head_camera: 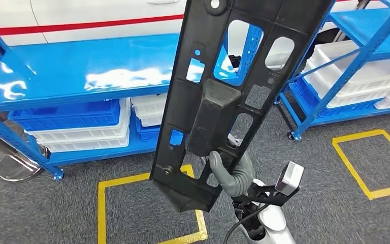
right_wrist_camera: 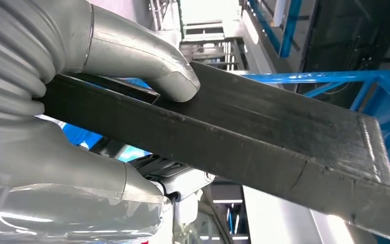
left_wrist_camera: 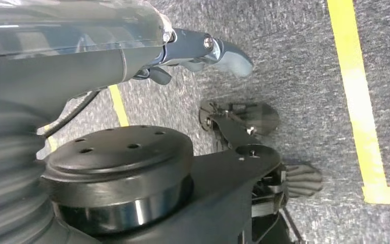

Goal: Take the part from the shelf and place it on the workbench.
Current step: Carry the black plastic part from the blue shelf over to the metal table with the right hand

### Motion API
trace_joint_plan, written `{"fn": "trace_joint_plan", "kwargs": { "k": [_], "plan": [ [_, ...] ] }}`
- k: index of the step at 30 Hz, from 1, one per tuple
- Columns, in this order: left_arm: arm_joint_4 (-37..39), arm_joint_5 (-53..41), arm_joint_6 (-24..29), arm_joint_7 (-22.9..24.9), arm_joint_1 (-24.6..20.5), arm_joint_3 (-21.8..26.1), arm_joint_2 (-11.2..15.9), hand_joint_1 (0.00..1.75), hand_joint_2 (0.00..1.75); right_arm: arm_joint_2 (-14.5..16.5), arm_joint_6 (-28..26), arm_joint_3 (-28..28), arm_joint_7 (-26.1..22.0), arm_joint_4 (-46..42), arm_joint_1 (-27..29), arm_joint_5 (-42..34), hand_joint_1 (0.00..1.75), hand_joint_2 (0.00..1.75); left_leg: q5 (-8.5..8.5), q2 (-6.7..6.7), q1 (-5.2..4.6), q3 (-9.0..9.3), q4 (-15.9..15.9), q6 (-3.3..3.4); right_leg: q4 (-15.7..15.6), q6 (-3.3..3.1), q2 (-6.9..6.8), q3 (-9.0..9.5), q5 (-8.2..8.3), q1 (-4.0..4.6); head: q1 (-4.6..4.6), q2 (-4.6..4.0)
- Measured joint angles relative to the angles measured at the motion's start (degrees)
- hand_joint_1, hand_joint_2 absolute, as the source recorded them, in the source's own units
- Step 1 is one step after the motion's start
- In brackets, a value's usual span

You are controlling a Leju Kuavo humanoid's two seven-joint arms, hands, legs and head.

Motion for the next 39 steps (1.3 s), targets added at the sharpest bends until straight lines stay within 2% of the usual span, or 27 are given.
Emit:
{"fn": "trace_joint_plan", "kwargs": {
  "k": [2,3,4,5,6,7,8,10,11,13,14,16,18,19,20,21,23,25,26,28,29,30,32,34,35,36,39],
  "plan": [
    [0.0,0.0,0.0,0.0,0.0,0.0,0.0,0.0,1.75,0.0,0.2,-0.1,0.0,0.0,0.0,0.0,1.75,1.75,1.12,1.46,-0.49,-1.36,0.0,0.68,6.8,0.12,-1.82,-1.53,-6.14,0.01,0.18,0.0],
    [0.0,0.0,0.0,0.1,0.0,0.0,0.0,0.0,1.75,0.1,0.3,-0.1,0.0,0.0,0.0,0.1,1.75,1.75,1.69,2.23,-0.74,-2.18,0.0,0.86,10.4,0.14,-2.09,-2.06,-7.96,0.0,0.19,0.0],
    [0.0,0.0,0.0,0.1,0.0,0.0,0.1,0.0,1.75,0.1,0.4,-0.2,-0.1,0.0,0.0,0.1,1.75,1.75,2.28,2.98,-0.98,-3.02,0.1,0.94,13.0,0.08,-2.23,-2.04,-8.23,-0.01,0.2,0.0],
    [0.0,0.0,0.0,0.1,0.0,0.0,0.1,0.0,1.75,0.1,0.5,-0.3,-0.1,0.0,0.0,0.1,1.75,1.75,2.85,3.69,-1.22,-3.88,0.1,0.98,14.1,-0.08,-2.35,-1.3,-7.24,0.01,0.19,0.0],
    [0.0,0.0,0.0,0.1,0.0,0.0,0.1,0.0,1.75,0.1,0.6,-0.3,-0.1,0.0,0.0,0.1,1.75,1.75,3.42,4.32,-1.45,-4.69,0.1,0.98,13.4,-0.37,-2.58,0.33,-5.59,0.11,0.19,0.0],
    [0.0,0.0,0.0,0.1,-0.1,0.0,0.1,0.0,1.75,0.1,0.7,-0.3,-0.1,0.0,0.0,0.1,1.75,1.75,3.94,4.85,-1.66,-5.36,0.1,0.95,10.9,-0.82,-3.1,2.91,-4.26,0.33,0.18,0.0],
    [0.0,0.0,0.0,0.1,-0.1,0.0,0.1,0.0,1.75,0.1,0.7,-0.4,-0.1,0.0,-0.1,0.1,1.75,1.75,4.38,5.3,-1.84,-5.86,0.1,0.86,6.9,-1.39,-4.09,6.27,-4.13,0.72,0.18,0.0],
    [0.0,0.0,0.1,0.1,-0.1,0.0,0.0,0.0,1.75,0.2,0.8,-0.4,-0.1,-0.1,-0.4,0.2,1.75,1.75,5.33,6.22,-1.92,-6.38,0.1,0.44,-1.2,-2.33,-5.78,11.95,-5.86,1.55,0.17,0.0],
    [0.0,0.0,0.1,0.1,-0.1,0.0,0.0,0.0,1.75,0.2,0.8,-0.4,-0.1,-0.2,-0.5,0.3,1.75,1.75,5.85,6.72,-1.82,-6.53,0.0,0.14,-3.7,-2.66,-6.07,13.27,-6.63,1.93,0.18,0.0],
    [0.0,0.0,0.3,0.0,-0.2,0.0,-0.1,0.0,1.75,0.3,0.8,-0.4,-0.1,-0.3,-0.6,0.5,1.75,1.75,6.54,7.31,-1.54,-6.86,-0.2,-0.44,-5.4,-3.17,-5.32,13.22,-6.13,2.07,0.19,0.0],
    [0.0,-0.1,0.5,-0.1,-0.2,0.0,-0.2,0.0,1.75,0.3,0.8,-0.5,-0.1,-0.3,-0.6,0.6,1.75,1.75,5.92,6.54,-1.41,-7.18,0.2,-0.72,-5.9,-3.52,-4.83,12.92,-5.48,1.94,0.2,0.0],
    [0.0,-0.1,0.9,-0.3,-0.1,0.0,-0.2,0.0,1.75,0.5,0.7,-0.5,0.0,-0.4,-0.6,0.8,1.75,1.75,2.02,3.8,-1.19,-8.54,3.9,-1.22,-6.5,-4.11,-3.86,12.02,-4.05,1.54,0.1,0.0],
    [0.0,-0.1,1.1,-0.4,0.2,0.0,-0.2,0.0,1.75,0.6,0.7,-0.5,-0.1,-0.4,-0.6,0.8,1.75,1.75,-2.42,1.97,-1.06,-10.38,10.8,-1.61,-6.3,-4.42,-2.72,10.64,-2.87,1.54,0.01,0.0],
    [0.0,-0.1,1.1,-0.4,0.3,0.0,-0.1,0.0,1.75,0.7,0.7,-0.5,-0.1,-0.3,-0.5,0.9,1.75,1.75,-3.08,1.72,-1.05,-10.92,13.7,-1.74,-6.2,-4.42,-2.14,9.91,-2.36,1.55,0.02,0.0],
    [0.0,-0.2,1.2,-0.4,0.3,0.0,-0.1,0.0,1.75,0.7,0.7,-0.6,-0.1,-0.3,-0.5,0.9,1.75,1.75,-2.47,1.62,-1.04,-10.74,15.0,-1.84,-5.9,-4.35,-1.57,9.14,-1.9,1.54,0.01,0.0],
    [0.0,-0.2,1.2,-0.4,0.3,0.0,-0.1,0.0,1.75,0.7,0.7,-0.6,-0.1,-0.3,-0.5,0.9,1.75,1.75,-0.98,1.53,-1.0,-9.57,14.2,-1.9,-5.6,-4.21,-0.97,8.35,-1.51,1.48,0.01,0.0],
    [0.0,-0.2,1.3,-0.5,0.2,0.0,-0.1,0.0,1.75,0.7,0.7,-0.6,-0.1,-0.3,-0.4,0.9,1.75,1.75,1.31,0.19,-0.78,-4.73,7.5,-1.87,-4.5,-3.77,0.21,6.76,-0.97,1.35,0.01,0.0],
    [0.0,-0.2,1.4,-0.6,0.1,0.0,0.0,0.0,1.75,0.7,0.5,-0.7,0.0,-0.4,-0.5,1.0,1.75,1.75,0.85,-1.76,-0.62,-0.87,1.3,-1.61,-3.4,-3.2,1.2,5.45,-0.59,1.33,0.03,0.0],
    [0.0,-0.2,1.6,-0.7,0.1,0.0,0.0,0.0,1.75,0.7,0.4,-0.7,0.0,-0.4,-0.5,1.0,1.75,1.75,0.21,-2.24,-0.63,-0.29,0.1,-1.37,-3.1,-2.89,1.62,4.99,-0.33,1.34,0.05,0.0],
    [0.0,-0.2,1.7,-0.9,0.1,0.0,-0.1,0.0,1.75,0.7,0.0,-0.7,0.0,-0.5,-0.5,1.1,1.75,1.75,0.36,-1.37,-0.61,-0.45,-0.5,-0.69,-2.9,-2.24,2.25,4.41,0.2,1.32,0.07,0.0],
    [0.0,-0.2,1.7,-0.9,0.1,0.0,-0.1,0.0,1.75,0.7,-0.3,-0.8,0.0,-0.5,-0.5,1.2,1.75,1.75,0.7,-0.76,-0.58,-0.56,-0.6,-0.3,-2.4,-1.93,1.77,4.06,-0.07,1.29,0.16,0.0],
    [0.0,-0.2,1.8,-0.9,0.1,0.0,-0.1,0.0,1.75,0.7,-0.5,-0.8,0.0,-0.5,-0.5,1.3,1.75,1.75,1.03,-0.1,-0.53,-0.71,-0.8,0.07,-1.1,-1.63,0.89,3.41,-1.07,1.25,0.26,0.0],
    [0.0,-0.2,1.8,-0.9,0.2,0.0,-0.1,0.0,1.75,0.7,-1.1,-0.9,0.0,-0.5,-0.6,1.7,1.75,1.75,1.52,1.25,-0.6,-1.15,-0.9,0.47,4.8,-0.97,-1.3,0.93,-4.97,0.97,0.5,0.0],
    [0.0,-0.2,1.8,-0.9,0.3,0.0,0.0,0.0,1.75,0.7,-1.7,-0.9,-0.1,-0.5,-0.4,2.1,1.75,1.75,1.78,2.62,-0.69,-1.6,-0.9,0.47,11.3,-0.42,-2.04,-1.49,-8.09,0.51,0.52,0.0],
    [0.0,-0.2,1.8,-0.9,0.4,0.0,0.0,0.0,1.75,0.7,-2.1,-0.9,-0.1,-0.6,-0.2,2.2,1.75,1.75,1.87,3.24,-0.7,-1.76,-0.8,0.4,12.5,-0.26,-2.2,-1.73,-8.4,0.32,0.52,0.0],
    [0.0,-0.2,1.8,-1.0,0.4,0.0,0.0,0.0,1.75,0.7,-2.4,-0.9,-0.2,-0.6,-0.1,2.3,1.75,1.75,1.94,3.9,-0.69,-1.87,-0.8,0.3,11.4,-0.17,-2.43,-0.69,-7.56,0.13,0.53,0.0],
    [0.0,-0.3,1.7,-1.0,0.3,0.0,0.1,0.0,1.75,0.7,-3.1,-1.2,-0.6,-1.4,0.3,2.8,1.75,1.75,2.01,5.51,-0.81,-1.93,-0.7,-0.28,0.6,-0.41,-4.92,5.94,-3.58,0.17,0.52,0.0]
  ]
}}
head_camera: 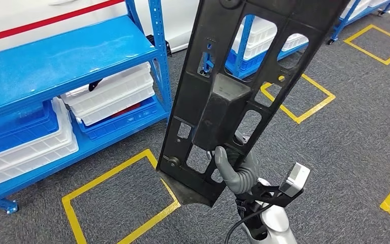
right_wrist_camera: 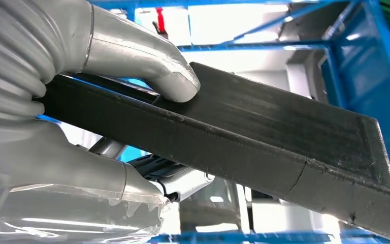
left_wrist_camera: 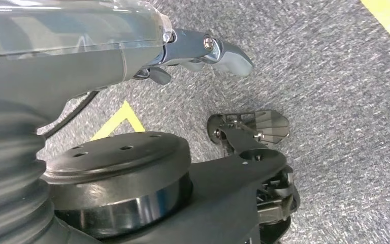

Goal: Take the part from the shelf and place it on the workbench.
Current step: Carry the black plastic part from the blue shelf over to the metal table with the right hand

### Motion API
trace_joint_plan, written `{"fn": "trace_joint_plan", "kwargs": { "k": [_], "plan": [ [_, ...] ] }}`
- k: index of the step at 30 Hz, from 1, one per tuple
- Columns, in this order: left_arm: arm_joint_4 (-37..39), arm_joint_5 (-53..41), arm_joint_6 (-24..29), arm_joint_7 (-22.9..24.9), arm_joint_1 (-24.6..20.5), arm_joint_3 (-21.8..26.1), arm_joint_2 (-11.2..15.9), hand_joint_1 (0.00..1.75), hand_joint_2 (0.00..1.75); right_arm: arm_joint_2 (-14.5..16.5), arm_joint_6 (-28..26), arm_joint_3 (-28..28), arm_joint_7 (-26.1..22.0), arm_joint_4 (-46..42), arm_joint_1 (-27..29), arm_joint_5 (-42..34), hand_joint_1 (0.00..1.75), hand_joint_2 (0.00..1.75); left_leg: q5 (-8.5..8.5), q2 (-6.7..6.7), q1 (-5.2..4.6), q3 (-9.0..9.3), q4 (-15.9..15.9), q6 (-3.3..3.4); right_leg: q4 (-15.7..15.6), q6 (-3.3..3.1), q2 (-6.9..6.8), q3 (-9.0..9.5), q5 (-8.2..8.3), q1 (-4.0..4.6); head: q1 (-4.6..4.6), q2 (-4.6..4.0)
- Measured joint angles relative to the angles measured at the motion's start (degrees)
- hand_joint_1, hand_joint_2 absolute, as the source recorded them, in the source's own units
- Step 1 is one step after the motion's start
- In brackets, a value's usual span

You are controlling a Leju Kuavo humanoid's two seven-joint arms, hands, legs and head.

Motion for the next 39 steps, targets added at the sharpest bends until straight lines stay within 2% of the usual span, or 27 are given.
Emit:
{"fn": "trace_joint_plan", "kwargs": {
  "k": [1,2,4,6,8,10,11,12,13,14,16,18,19,20,22,24,25,26,27,28,30,32,33,35,36,37,39],
  "plan": [
    [0.0,0.0,0.0,0.0,0.0,0.0,0.0,0.0,1.75,0.0,-0.2,-0.1,-0.1,-0.3,0.0,0.1,1.75,1.75,0.01,0.33,-0.08,-0.01,0.0,-0.36,-2.4,-0.36,-0.66,1.21,0.47,0.27,-0.02,0.0],
    [0.0,0.0,0.0,0.0,0.0,0.0,0.0,0.0,1.75,0.0,-0.4,-0.1,-0.2,-0.6,0.1,0.3,1.75,1.75,0.02,0.69,-0.15,-0.03,0.0,-0.74,-3.4,-0.76,-0.99,1.59,0.44,0.57,-0.03,0.0],
    [0.0,0.0,0.0,0.0,-0.1,0.0,0.0,0.0,1.75,0.0,-0.6,-0.4,-0.2,-1.1,0.4,0.5,1.75,1.75,0.01,1.33,-0.1,-0.02,-0.1,-1.54,-3.6,-1.75,0.03,1.3,0.68,0.81,-0.05,0.0],
    [0.0,0.0,0.0,0.0,-0.2,0.0,0.1,0.0,1.75,0.0,-0.8,-0.7,-0.2,-1.5,0.7,0.7,1.75,1.75,-1.07,-0.35,0.12,-0.48,1.1,-2.09,-4.1,-2.67,0.96,1.26,1.09,0.7,-0.08,0.0],
    [0.0,0.0,-0.1,0.0,-0.2,0.0,0.1,0.0,1.75,0.0,-1.1,-0.8,-0.3,-1.8,0.9,1.0,1.75,1.75,-4.27,-3.09,0.23,-2.63,6.1,-2.14,-4.3,-3.4,1.87,1.27,1.37,0.73,-0.15,0.0],
    [0.0,0.0,-0.1,0.0,0.1,0.0,0.1,0.0,1.75,0.0,-1.6,-0.9,-0.5,-1.9,1.2,1.3,1.75,1.75,-7.64,-3.86,0.15,-6.14,13.9,-1.93,-4.2,-3.78,3.1,1.15,1.42,1.12,-0.19,0.0],
    [0.0,-0.1,-0.1,0.0,0.3,0.0,0.1,0.0,1.75,0.0,-1.8,-0.9,-0.6,-1.9,1.5,1.5,1.75,1.75,-8.13,-3.9,0.1,-7.34,16.3,-1.79,-4.1,-3.88,3.82,1.1,1.42,1.34,-0.18,0.0],
    [0.0,-0.1,-0.1,0.0,0.4,0.0,0.1,0.0,1.75,0.0,-2.0,-1.0,-0.8,-2.0,1.9,1.7,1.75,1.75,-7.5,-3.94,0.08,-7.65,16.7,-1.6,-4.0,-3.95,4.55,1.07,1.41,1.53,-0.17,0.0],
    [0.0,-0.1,-0.1,0.0,0.4,0.0,0.1,0.0,1.75,0.0,-2.2,-1.1,-1.0,-2.1,2.1,1.8,1.75,1.75,-5.75,-4.13,0.06,-6.83,14.7,-1.36,-3.8,-3.98,5.27,1.07,1.38,1.65,-0.17,0.0],
    [0.0,-0.1,-0.1,-0.1,0.4,0.0,0.1,0.0,1.75,0.0,-2.3,-1.2,-1.1,-2.3,2.3,1.9,1.75,1.75,-3.41,-4.69,0.04,-5.19,10.8,-1.08,-3.7,-3.98,5.98,1.07,1.34,1.73,-0.16,0.0],
    [0.0,-0.2,-0.1,-0.1,0.4,0.0,0.1,0.0,1.75,0.0,-2.3,-1.3,-1.3,-2.6,2.3,2.0,1.75,1.75,-0.55,-6.81,0.05,-2.13,3.8,-0.73,-3.3,-3.81,7.21,0.79,1.28,1.78,-0.14,0.0],
    [0.0,-0.2,-0.1,-0.1,0.3,0.0,0.1,0.0,1.75,0.0,-2.4,-1.4,-1.3,-2.8,2.5,2.1,1.75,1.75,-0.29,-7.92,-0.05,-1.12,1.3,-0.65,-3.1,-3.31,8.19,0.27,1.44,1.51,-0.14,0.0],
    [0.0,-0.3,-0.1,-0.1,0.3,0.0,0.1,0.0,1.75,0.0,-2.7,-1.5,-1.3,-3.0,2.7,2.3,1.75,1.75,-0.13,-7.56,-0.1,-1.01,1.0,-0.55,-3.1,-2.99,8.73,0.06,1.61,1.34,-0.15,0.0],
    [0.0,-0.5,-0.1,-0.1,0.3,0.0,0.1,0.0,1.75,0.0,-3.0,-1.7,-1.4,-3.3,3.0,2.5,1.75,1.75,0.1,-7.04,-0.08,-0.89,0.6,-0.3,-3.1,-2.65,8.61,-0.03,1.65,1.29,-0.14,0.0],
    [0.0,-0.9,-0.2,0.0,0.3,-0.1,0.1,0.0,1.75,-0.1,-3.7,-2.1,-1.6,-4.0,3.4,2.9,1.75,1.75,0.59,-5.84,0.04,-0.55,-0.2,0.28,-1.5,-2.03,6.42,-0.81,0.44,1.41,0.04,0.0],
    [0.0,-1.3,-0.3,0.0,0.4,-0.1,0.1,0.0,1.75,-0.1,-4.2,-2.4,-2.0,-4.5,3.7,3.3,1.75,1.75,0.8,-4.55,0.02,-0.39,-0.6,0.58,4.0,-1.44,3.64,-3.47,-2.67,1.21,0.22,0.0],
    [0.0,-1.4,-0.3,0.1,0.4,-0.2,0.1,0.0,1.75,-0.1,-4.4,-2.5,-2.0,-4.7,4.0,3.5,1.75,1.75,0.78,-3.86,-0.01,-0.41,-0.6,0.6,7.5,-1.16,3.12,-5.28,-4.17,0.92,0.23,0.0],
    [0.0,-1.6,-0.3,0.2,0.5,-0.2,0.1,0.0,1.75,-0.1,-4.5,-2.6,-2.1,-4.9,4.4,3.7,1.75,1.75,0.74,-3.17,-0.02,-0.42,-0.6,0.57,10.2,-0.89,2.89,-6.67,-4.91,0.57,0.24,0.0],
    [0.0,-1.7,-0.2,0.3,0.5,-0.2,0.1,0.0,1.75,-0.1,-4.6,-2.7,-2.1,-5.1,4.7,3.9,1.75,1.75,0.67,-2.49,-0.01,-0.41,-0.6,0.5,11.1,-0.64,2.72,-7.18,-4.6,0.22,0.24,0.0],
    [0.0,-1.9,-0.2,0.6,0.5,-0.2,0.1,0.0,1.75,-0.1,-4.7,-2.9,-2.0,-5.3,4.9,4.1,1.75,1.75,0.58,-1.83,0.02,-0.38,-0.5,0.38,9.8,-0.42,2.44,-6.61,-3.34,-0.12,0.25,0.0],
    [0.0,-2.4,-0.1,1.2,0.4,-0.5,0.1,0.0,1.75,-0.1,-4.8,-3.0,-1.9,-6.0,5.1,4.5,1.75,1.75,0.32,-0.75,0.04,-0.19,-0.5,-0.07,2.6,-0.18,0.71,-2.86,0.11,-0.4,0.26,-0.01],
    [0.0,-2.8,-0.1,1.6,0.3,-0.8,0.2,0.0,1.75,-0.1,-5.0,-3.1,-1.9,-6.7,5.2,4.7,1.75,1.75,0.0,0.03,-0.09,-0.01,-0.3,-0.79,-2.7,-0.63,-0.75,-0.21,1.61,-0.04,0.22,-0.01],
    [0.0,-3.0,0.0,1.8,0.3,-1.0,0.3,0.0,1.75,0.0,-5.1,-3.1,-1.9,-7.0,5.2,4.7,1.75,1.75,-0.11,0.37,-0.17,0.08,-0.3,-1.17,-3.4,-0.99,-0.94,0.04,1.48,0.26,0.19,-0.01],
    [0.0,-3.4,0.0,2.0,0.2,-1.3,0.4,0.0,1.75,0.0,-5.2,-3.3,-1.9,-7.4,5.6,4.9,1.75,1.75,-0.29,1.11,-0.06,0.33,-0.4,-1.96,-3.5,-1.82,0.2,-0.06,1.61,0.54,0.15,0.0],
    [0.0,-3.7,0.0,2.1,0.1,-1.5,0.4,0.0,1.75,0.0,-5.3,-3.4,-1.9,-7.7,5.8,5.1,1.75,1.75,-0.68,0.88,0.1,0.38,-0.1,-2.3,-3.6,-2.21,0.7,0.01,1.71,0.54,0.14,0.0],
    [0.0,-4.0,0.0,2.2,0.0,-1.7,0.4,0.0,1.75,0.2,-5.3,-3.5,-1.8,-8.1,6.1,5.2,1.75,1.75,-1.56,0.0,0.26,-0.01,1.0,-2.55,-3.8,-2.67,1.22,0.08,1.8,0.51,0.13,0.0],
    [0.0,-4.8,-0.1,2.4,-0.1,-2.1,0.6,0.0,1.75,0.6,-5.3,-3.7,-1.6,-8.7,6.3,5.3,1.75,1.75,-4.84,-2.6,0.41,-2.46,6.7,-2.63,-4.0,-3.39,2.15,0.19,1.95,0.52,0.1,0.0]
  ]
}}
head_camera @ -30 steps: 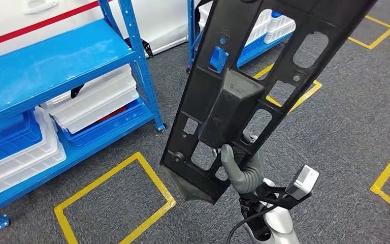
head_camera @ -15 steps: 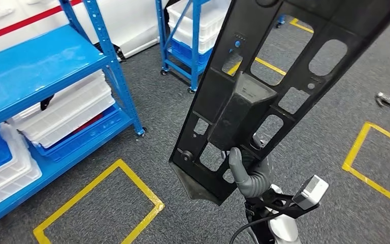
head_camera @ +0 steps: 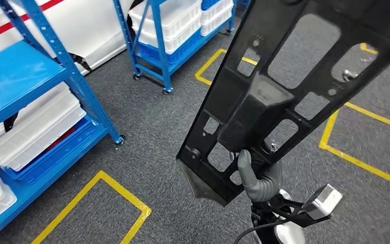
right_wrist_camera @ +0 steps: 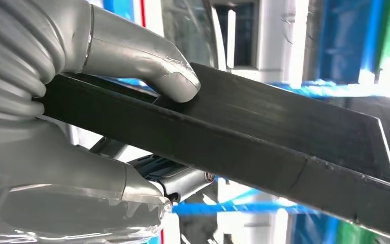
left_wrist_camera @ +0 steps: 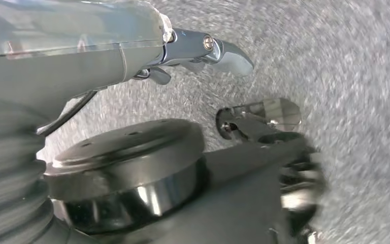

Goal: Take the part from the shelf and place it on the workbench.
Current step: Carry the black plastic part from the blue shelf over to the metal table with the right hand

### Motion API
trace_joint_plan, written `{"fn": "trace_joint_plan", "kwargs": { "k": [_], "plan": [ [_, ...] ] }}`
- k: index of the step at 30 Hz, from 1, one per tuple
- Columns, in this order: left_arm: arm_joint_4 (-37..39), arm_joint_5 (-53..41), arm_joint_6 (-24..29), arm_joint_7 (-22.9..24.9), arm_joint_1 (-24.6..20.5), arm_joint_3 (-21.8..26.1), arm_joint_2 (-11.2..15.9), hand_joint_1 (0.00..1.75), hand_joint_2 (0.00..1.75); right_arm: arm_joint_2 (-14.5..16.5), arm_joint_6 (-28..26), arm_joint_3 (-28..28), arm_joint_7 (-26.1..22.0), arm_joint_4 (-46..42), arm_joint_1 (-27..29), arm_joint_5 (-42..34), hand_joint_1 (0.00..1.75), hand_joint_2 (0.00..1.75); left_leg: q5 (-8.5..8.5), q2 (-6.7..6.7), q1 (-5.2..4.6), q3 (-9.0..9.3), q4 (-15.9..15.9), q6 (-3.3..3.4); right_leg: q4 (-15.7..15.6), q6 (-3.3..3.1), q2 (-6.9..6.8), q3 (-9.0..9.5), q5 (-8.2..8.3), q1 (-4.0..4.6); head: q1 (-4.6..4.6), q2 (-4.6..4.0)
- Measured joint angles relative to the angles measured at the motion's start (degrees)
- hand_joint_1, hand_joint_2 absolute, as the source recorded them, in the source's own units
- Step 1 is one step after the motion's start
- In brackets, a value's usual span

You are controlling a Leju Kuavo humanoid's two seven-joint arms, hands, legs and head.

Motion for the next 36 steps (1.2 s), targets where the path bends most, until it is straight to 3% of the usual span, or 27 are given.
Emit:
{"fn": "trace_joint_plan", "kwargs": {
  "k": [2,3,4,6,8,10,12,14,16,18,19,20,22,24,25,27,28,30,31,33,34,35,36],
  "plan": [
    [0.0,-0.8,-0.1,0.2,0.0,-0.6,0.3,0.0,1.75,0.5,0.1,-0.1,0.5,-0.3,0.2,0.0,1.75,1.75,-3.07,-1.18,-0.12,-3.71,7.7,0.2,0.1,-0.41,1.27,-0.02,0.04,0.34,-0.01,0.0],
    [0.0,-1.1,-0.2,0.3,-0.1,-0.8,0.4,0.0,1.75,0.7,0.1,-0.1,0.7,-0.3,0.4,0.0,1.75,1.75,-3.33,-1.31,-0.2,-4.89,9.9,0.36,0.1,-0.51,2.02,-0.01,0.05,0.55,-0.01,0.0],
    [0.0,-1.3,-0.2,0.3,-0.2,-1.0,0.6,0.0,1.75,0.9,0.2,-0.1,0.8,-0.3,0.6,0.0,1.75,1.75,-2.33,-1.39,-0.26,-4.95,9.6,0.57,0.2,-0.55,2.77,0.01,0.05,0.72,0.0,0.0],
    [0.0,-1.5,-0.3,0.3,-0.5,-1.4,0.8,0.0,1.75,1.2,0.3,-0.1,0.8,-0.4,0.7,0.0,1.75,1.75,1.83,-2.49,-0.33,-2.44,3.4,1.17,0.4,-0.55,4.21,0.02,0.03,0.88,0.01,0.0],
    [0.0,-1.7,-0.3,0.3,-0.6,-1.7,1.2,0.0,1.75,1.5,0.4,-0.1,0.8,-0.7,0.7,0.1,1.75,1.75,4.44,-4.63,-0.33,0.43,-3.3,1.59,0.8,-0.37,5.45,-0.25,0.04,0.97,0.04,0.0],
    [0.0,-1.7,0.3,0.3,-0.6,-2.0,1.4,0.0,1.75,1.7,0.6,-0.3,0.8,-0.8,0.8,0.0,1.75,1.75,4.63,-5.35,-0.46,1.42,-5.6,1.79,0.9,0.11,6.44,-0.67,0.22,0.8,0.06,0.0],
    [-0.1,-1.7,1.3,0.3,-0.7,-2.1,1.6,0.0,1.75,1.8,0.8,-0.7,0.6,-0.8,0.9,0.0,1.75,1.75,5.04,-4.35,-0.46,1.64,-6.3,2.3,0.9,0.74,6.94,-0.93,0.35,0.63,0.05,0.0],
    [-0.1,-1.6,2.4,0.4,-0.8,-2.1,1.7,0.0,1.75,1.8,0.9,-1.4,0.3,-0.7,0.8,0.0,1.75,1.75,5.52,-3.15,-0.28,1.84,-7.0,2.91,3.2,1.29,4.9,-2.04,-1.29,0.72,0.31,0.0],
    [-0.2,-1.8,3.6,0.5,-0.8,-2.2,1.8,0.0,1.75,1.8,0.8,-1.9,-0.1,-0.7,0.8,0.3,1.75,1.75,5.67,-1.86,-0.31,1.91,-7.3,3.13,9.5,1.8,1.84,-4.96,-4.76,0.53,0.57,0.0],
    [-0.2,-2.1,4.3,0.6,-0.6,-2.2,1.9,0.0,1.75,1.8,0.4,-2.4,-0.5,-0.7,1.1,0.8,1.75,1.75,5.61,-0.46,-0.33,1.85,-7.3,3.07,15.2,2.27,0.66,-7.72,-6.87,0.11,0.58,0.0],
    [-0.2,-2.2,4.5,0.7,-0.6,-2.3,1.9,0.0,1.75,1.8,0.2,-2.6,-0.6,-0.7,1.3,1.0,1.75,1.75,5.56,0.24,-0.32,1.85,-7.2,2.99,15.6,2.46,0.4,-7.92,-6.49,-0.13,0.58,0.0],
    [-0.2,-2.5,4.6,0.6,-0.7,-2.3,1.9,0.0,1.75,1.8,0.0,-2.8,-0.7,-0.7,1.5,1.2,1.75,1.75,5.48,0.89,-0.29,1.88,-7.2,2.88,14.0,2.59,0.08,-7.02,-5.21,-0.32,0.59,0.0],
    [-0.2,-2.9,4.8,0.4,-0.9,-2.5,1.9,0.0,1.75,1.9,-0.1,-3.1,-0.7,-0.7,1.6,1.4,1.75,1.75,5.24,2.04,-0.25,2.13,-7.2,2.46,6.4,2.67,-1.72,-2.9,-1.87,-0.42,0.6,0.0],
    [-0.2,-3.2,5.0,0.2,-1.2,-2.8,2.0,0.0,1.75,2.0,-0.1,-3.2,-0.7,-0.8,1.7,1.6,1.75,1.75,4.96,2.84,-0.4,2.35,-7.1,1.73,1.1,2.18,-3.25,-0.17,-0.51,-0.07,0.56,-0.01],
    [-0.2,-3.3,5.1,0.1,-1.4,-2.9,2.0,0.0,1.75,2.1,-0.1,-3.2,-0.7,-0.8,1.7,1.6,1.75,1.75,4.85,3.22,-0.49,2.45,-7.1,1.34,0.5,1.8,-3.36,-0.01,-0.74,0.14,0.54,-0.01],
    [-0.2,-3.5,5.3,0.0,-1.8,-3.2,2.1,0.0,1.75,2.2,-0.1,-3.3,-0.7,-0.8,1.7,1.6,1.75,1.75,4.65,4.04,-0.44,2.75,-7.2,0.53,0.5,1.0,-2.21,-0.12,-0.67,0.35,0.51,-0.01],
    [-0.2,-3.6,5.2,0.0,-2.0,-3.3,2.2,0.0,1.75,2.2,-0.1,-3.4,-0.8,-0.8,1.7,1.6,1.75,1.75,4.28,3.79,-0.31,2.79,-6.9,0.2,0.4,0.61,-1.69,-0.05,-0.61,0.33,0.52,0.0],
    [-0.2,-3.7,4.2,0.0,-2.3,-3.5,2.3,0.0,1.75,2.5,-0.3,-3.5,-1.2,-0.7,1.6,1.7,1.75,1.75,1.89,1.64,-0.05,1.3,-3.3,-0.18,0.2,-0.19,-0.66,0.14,-0.44,0.24,0.48,-0.01],
    [-0.2,-3.6,3.2,0.1,-2.3,-3.6,2.4,0.0,1.75,2.7,-0.3,-3.5,-1.4,-0.7,1.5,1.7,1.75,1.75,0.0,0.2,0.0,-0.47,0.5,-0.19,0.1,-0.5,-0.14,0.18,-0.42,0.27,0.45,-0.01],
    [-0.2,-3.4,1.1,0.3,-2.3,-3.6,2.6,0.0,1.75,3.0,-0.6,-3.5,-1.7,-0.5,1.5,1.8,1.75,1.75,-2.86,-1.07,-0.11,-4.55,8.4,-0.03,0.2,-0.87,1.16,0.21,-0.43,0.6,0.44,-0.01],
    [-0.2,-3.4,0.4,0.4,-2.2,-3.6,2.7,0.0,1.75,3.0,-0.7,-3.5,-1.7,-0.4,1.5,1.8,1.75,1.75,-2.88,-1.25,-0.21,-5.83,10.4,0.17,0.2,-0.97,1.92,0.25,-0.44,0.81,0.44,0.0],
    [-0.2,-3.4,0.1,0.5,-2.2,-3.6,2.8,0.0,1.75,3.1,-0.8,-3.5,-1.7,-0.3,1.5,1.8,1.75,1.75,-1.62,-1.38,-0.35,-5.97,9.9,0.49,0.2,-1.02,2.72,0.33,-0.43,1.0,0.44,0.0],
    [-0.2,-3.5,0.0,0.4,-2.3,-3.6,3.0,0.0,1.75,3.1,-1.0,-3.5,-1.7,-0.2,1.5,1.8,1.75,1.75,0.56,-1.75,-0.56,-5.09,7.2,0.95,0.2,-1.05,3.47,0.44,-0.43,1.14,0.44,0.0]
  ]
}}
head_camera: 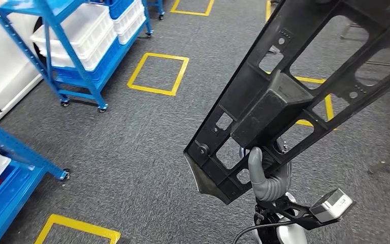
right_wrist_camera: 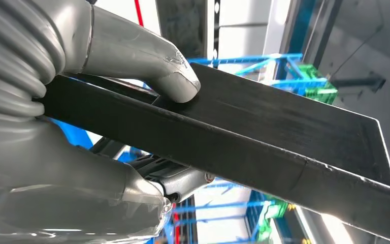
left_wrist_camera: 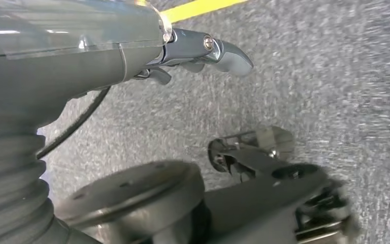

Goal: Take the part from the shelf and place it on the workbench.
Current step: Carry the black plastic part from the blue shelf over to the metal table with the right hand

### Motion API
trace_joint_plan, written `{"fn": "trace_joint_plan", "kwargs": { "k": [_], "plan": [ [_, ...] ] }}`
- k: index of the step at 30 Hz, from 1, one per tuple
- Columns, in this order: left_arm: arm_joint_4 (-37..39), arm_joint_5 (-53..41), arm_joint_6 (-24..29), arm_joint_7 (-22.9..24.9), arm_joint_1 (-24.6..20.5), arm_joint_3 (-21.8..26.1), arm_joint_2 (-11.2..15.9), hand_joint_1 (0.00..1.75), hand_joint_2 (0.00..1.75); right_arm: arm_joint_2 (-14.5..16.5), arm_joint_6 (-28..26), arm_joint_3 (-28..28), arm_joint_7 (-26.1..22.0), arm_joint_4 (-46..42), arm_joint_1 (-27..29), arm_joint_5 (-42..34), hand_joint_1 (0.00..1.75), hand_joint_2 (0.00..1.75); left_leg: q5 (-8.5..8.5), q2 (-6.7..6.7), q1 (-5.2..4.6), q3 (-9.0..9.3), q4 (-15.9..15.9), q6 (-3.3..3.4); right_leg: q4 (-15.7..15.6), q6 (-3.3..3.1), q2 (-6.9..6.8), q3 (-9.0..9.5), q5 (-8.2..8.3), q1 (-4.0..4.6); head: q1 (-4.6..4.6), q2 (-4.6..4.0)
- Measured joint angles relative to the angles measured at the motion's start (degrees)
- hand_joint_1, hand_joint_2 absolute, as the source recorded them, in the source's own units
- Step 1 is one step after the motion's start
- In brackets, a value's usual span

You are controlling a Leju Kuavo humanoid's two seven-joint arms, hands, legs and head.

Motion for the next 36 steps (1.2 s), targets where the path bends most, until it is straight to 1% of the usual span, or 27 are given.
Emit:
{"fn": "trace_joint_plan", "kwargs": {
  "k": [2,3,4,5,6,7,9,11,12,13,14,15,17,19,20,22,24,26,27,28,29,30,31,33,34,35,36],
  "plan": [
    [0.0,-0.2,0.0,-0.3,-0.2,0.0,0.4,0.0,1.75,0.0,-0.2,0.0,0.0,0.0,-0.1,0.0,1.75,1.75,4.33,-2.29,-0.4,3.11,-8.0,1.14,0.0,0.01,1.26,0.13,0.0,0.04,0.02,0.0],
    [0.0,-0.2,0.0,-0.5,-0.3,-0.1,0.6,0.0,1.75,0.1,-0.3,0.0,0.0,0.0,-0.1,0.0,1.75,1.75,5.4,-3.4,-0.5,4.38,-11.1,1.46,0.1,0.1,1.83,0.03,0.0,0.0,0.02,0.0],
    [0.0,-0.2,0.0,-0.7,-0.3,-0.1,0.8,0.0,1.75,0.1,-0.3,0.0,0.0,0.0,-0.2,0.0,1.75,1.75,5.75,-4.17,-0.6,5.13,-12.9,1.61,0.1,0.27,2.37,-0.13,0.04,-0.15,0.02,0.0],
    [0.0,-0.1,-0.1,-0.9,-0.3,-0.1,0.9,0.0,1.75,0.1,-0.3,0.0,0.0,0.0,-0.2,0.1,1.75,1.75,5.58,-4.18,-0.66,5.45,-13.6,1.62,0.1,0.51,2.91,-0.31,0.12,-0.28,0.0,0.0],
    [0.0,-0.1,-0.1,-1.0,-0.3,-0.1,0.9,0.0,1.75,0.2,-0.3,0.0,0.0,0.0,-0.3,0.1,1.75,1.75,5.67,-3.75,-0.67,5.68,-14.0,1.59,0.1,0.8,3.48,-0.46,0.19,-0.36,-0.03,0.0],
    [0.0,0.0,-0.1,-1.0,-0.4,-0.1,0.9,0.0,1.75,0.2,-0.3,0.0,0.0,0.0,-0.3,0.1,1.75,1.75,5.86,-3.19,-0.59,5.89,-14.4,1.7,0.1,1.08,3.29,-0.51,0.14,-0.39,-0.03,0.0],
    [-0.1,0.0,-0.1,-1.2,-0.7,-0.1,1.0,0.0,1.75,0.2,-0.3,0.0,0.0,0.0,-0.7,0.1,1.75,1.75,6.3,-1.96,-0.29,6.38,-15.4,2.05,2.1,1.74,0.93,-1.44,-1.48,-0.26,0.2,0.0],
    [-0.1,0.1,-0.1,-1.3,-0.8,-0.1,0.9,0.0,1.75,0.2,-0.3,0.0,0.0,0.0,-1.0,0.1,1.75,1.75,6.46,-0.64,-0.23,6.61,-15.8,2.21,8.1,2.41,-1.85,-4.34,-4.79,-0.52,0.44,0.0],
    [-0.1,0.1,-0.1,-1.3,-0.8,-0.1,1.0,0.0,1.75,0.2,-0.3,0.0,0.0,0.0,-1.1,0.1,1.75,1.75,6.38,0.1,-0.18,6.61,-15.8,2.2,11.5,2.75,-2.37,-6.11,-6.07,-0.83,0.43,0.0],
    [-0.1,0.2,-0.2,-1.3,-0.7,-0.1,1.0,0.0,1.75,0.2,-0.4,0.0,0.0,0.1,-1.1,0.1,1.75,1.75,6.27,0.85,-0.1,6.62,-15.8,2.1,13.8,3.12,-2.69,-7.38,-6.55,-1.18,0.44,0.0],
    [-0.1,0.3,-0.3,-1.4,-0.6,-0.1,1.0,0.0,1.75,0.2,-0.4,0.0,0.0,0.3,-1.1,0.1,1.75,1.75,6.12,1.61,0.03,6.66,-15.7,1.95,14.2,3.51,-2.98,-7.74,-6.0,-1.55,0.44,0.0],
    [-0.1,0.5,-0.4,-1.4,-0.6,0.0,0.9,0.0,1.75,0.2,-0.4,0.0,0.0,0.4,-1.2,0.1,1.75,1.75,5.94,2.27,0.21,6.73,-15.6,1.73,12.4,3.87,-3.36,-6.87,-4.48,-1.89,0.45,0.0],
    [-0.1,0.7,-0.6,-1.5,-0.6,0.0,0.9,0.0,1.75,0.2,-0.4,0.0,0.0,0.7,-1.5,0.1,1.75,1.75,5.46,3.32,0.48,6.92,-15.2,1.06,5.2,4.39,-5.35,-3.11,-1.08,-2.18,0.47,0.0],
    [-0.1,0.9,-0.7,-1.6,-0.6,0.0,0.9,0.0,1.75,0.2,-0.4,0.1,0.0,1.0,-1.9,0.1,1.75,1.75,4.94,4.06,0.38,7.1,-14.7,0.25,0.6,4.07,-7.02,-0.82,0.1,-1.98,0.44,0.0],
    [-0.1,0.9,-0.7,-1.7,-0.6,0.0,0.9,0.0,1.75,0.2,-0.4,0.1,0.0,1.2,-2.1,0.1,1.75,1.75,4.76,4.43,0.28,7.23,-14.7,-0.13,0.3,3.65,-7.08,-0.73,-0.19,-1.77,0.42,0.0],
    [-0.1,1.0,-0.8,-1.7,-0.7,0.0,0.9,0.0,1.75,0.3,-0.4,0.1,0.0,1.5,-2.3,0.1,1.75,1.75,4.39,5.22,0.37,7.54,-14.6,-0.94,0.3,2.63,-5.8,-0.77,-0.16,-1.66,0.34,0.0],
    [-0.1,1.0,-0.8,-1.8,-0.7,0.0,0.9,0.0,1.75,0.5,-0.3,0.2,0.0,1.6,-2.6,0.2,1.75,1.75,2.93,4.03,0.72,7.02,-12.9,-1.48,0.1,1.79,-4.74,-0.59,-0.07,-1.67,0.28,0.0],
    [-0.1,1.0,-0.9,-1.8,-0.6,0.0,0.9,0.0,1.75,0.7,-0.3,0.5,0.0,1.8,-2.9,0.4,1.75,1.75,-0.46,1.57,0.85,4.13,-6.7,-1.56,0.0,1.15,-3.7,-0.48,-0.06,-1.58,0.18,0.0],
    [-0.1,1.0,-0.9,-1.8,-0.5,0.0,0.9,0.0,1.75,0.8,-0.3,0.6,0.0,1.9,-3.0,0.5,1.75,1.75,-2.12,0.9,0.83,2.07,-2.6,-1.5,0.0,0.93,-3.08,-0.48,-0.08,-1.43,0.15,0.0],
    [-0.1,0.9,-1.0,-1.8,-0.3,0.0,0.9,0.0,1.75,0.8,-0.3,0.6,0.0,2.0,-3.0,0.7,1.75,1.75,-3.08,0.57,0.8,0.25,0.8,-1.4,0.1,0.81,-2.35,-0.46,-0.1,-1.27,0.14,0.0],
    [-0.1,0.9,-1.0,-1.8,-0.1,0.0,0.9,0.0,1.75,0.8,-0.4,0.7,0.0,2.2,-3.0,0.8,1.75,1.75,-2.91,0.46,0.79,-0.71,2.3,-1.24,0.1,0.74,-1.59,-0.43,-0.12,-1.11,0.14,0.0],
    [-0.1,0.8,-1.0,-1.7,0.1,0.0,0.9,0.0,1.75,0.8,-0.4,0.7,0.1,2.3,-3.0,0.9,1.75,1.75,-1.63,0.35,0.76,-0.68,1.5,-1.0,0.1,0.72,-0.8,-0.37,-0.12,-0.98,0.14,0.0],
    [-0.1,0.8,-0.9,-1.7,0.1,0.0,0.9,0.0,1.75,0.9,-0.5,0.7,0.1,2.3,-3.0,1.0,1.75,1.75,0.51,0.03,0.71,0.41,-1.4,-0.66,0.1,0.72,-0.05,-0.28,-0.14,-0.89,0.14,0.0],
    [-0.1,0.8,-0.9,-1.7,0.2,0.0,0.9,0.0,1.75,1.0,-0.5,0.8,0.1,2.4,-3.1,1.1,1.75,1.75,4.27,-1.97,0.61,3.54,-9.2,0.09,0.2,0.84,1.2,-0.23,-0.19,-0.83,0.16,0.0],
    [-0.1,0.8,-0.8,-1.7,0.2,0.0,1.0,0.0,1.75,1.0,-0.5,0.8,0.1,2.4,-3.1,1.2,1.75,1.75,5.12,-2.88,0.53,4.69,-11.8,0.33,0.2,1.06,1.71,-0.32,-0.18,-0.89,0.14,0.0],
    [-0.1,0.8,-0.8,-1.7,0.3,0.0,1.0,0.0,1.75,1.0,-0.5,0.8,0.1,2.4,-3.1,1.2,1.75,1.75,5.26,-3.5,0.41,5.27,-13.2,0.47,0.3,1.36,2.16,-0.46,-0.17,-1.02,0.14,0.0],
    [-0.1,0.8,-0.8,-1.7,0.3,0.0,1.0,0.0,1.75,1.0,-0.6,0.8,0.1,2.4,-3.1,1.2,1.75,1.75,5.12,-3.47,0.29,5.51,-13.5,0.53,0.2,1.73,2.6,-0.59,-0.12,-1.14,0.14,0.0]
  ]
}}
